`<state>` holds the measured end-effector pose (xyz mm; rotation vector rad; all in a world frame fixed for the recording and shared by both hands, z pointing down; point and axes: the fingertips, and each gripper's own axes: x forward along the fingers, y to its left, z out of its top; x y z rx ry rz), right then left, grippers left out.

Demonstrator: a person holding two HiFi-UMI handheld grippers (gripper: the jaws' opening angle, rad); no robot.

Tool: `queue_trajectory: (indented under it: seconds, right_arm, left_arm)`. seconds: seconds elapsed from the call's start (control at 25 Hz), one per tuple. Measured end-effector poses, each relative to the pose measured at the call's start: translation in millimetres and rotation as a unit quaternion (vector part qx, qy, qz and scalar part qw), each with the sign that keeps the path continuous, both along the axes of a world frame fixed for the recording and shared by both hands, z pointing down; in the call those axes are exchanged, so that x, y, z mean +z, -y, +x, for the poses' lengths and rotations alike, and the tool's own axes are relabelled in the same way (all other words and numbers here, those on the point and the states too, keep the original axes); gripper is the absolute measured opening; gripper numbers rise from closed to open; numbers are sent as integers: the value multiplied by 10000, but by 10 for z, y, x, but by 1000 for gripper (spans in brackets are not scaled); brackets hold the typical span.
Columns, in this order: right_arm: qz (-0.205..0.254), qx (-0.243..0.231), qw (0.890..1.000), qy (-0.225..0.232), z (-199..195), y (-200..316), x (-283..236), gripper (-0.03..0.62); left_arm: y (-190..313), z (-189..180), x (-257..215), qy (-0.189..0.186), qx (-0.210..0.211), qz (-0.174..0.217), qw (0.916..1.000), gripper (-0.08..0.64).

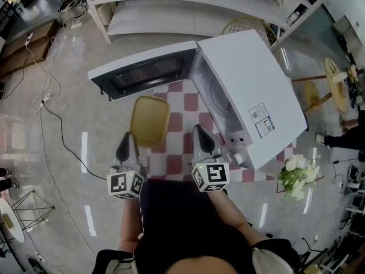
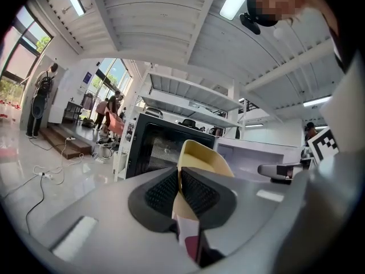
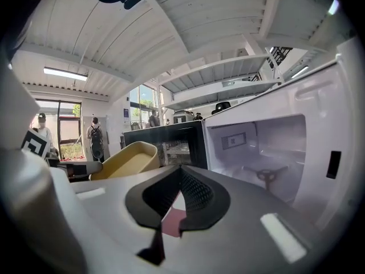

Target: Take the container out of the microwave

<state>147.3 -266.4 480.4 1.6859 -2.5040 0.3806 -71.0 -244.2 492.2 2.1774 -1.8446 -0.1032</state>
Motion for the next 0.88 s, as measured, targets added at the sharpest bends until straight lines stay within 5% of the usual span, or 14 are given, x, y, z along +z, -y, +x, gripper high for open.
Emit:
queue_trajectory:
  seconds: [0.88]
  right_arm:
    - [-44, 20, 10000, 84, 21, 2, 0, -1]
  left_arm:
    - [31, 67, 39, 40, 226, -78, 9997, 29]
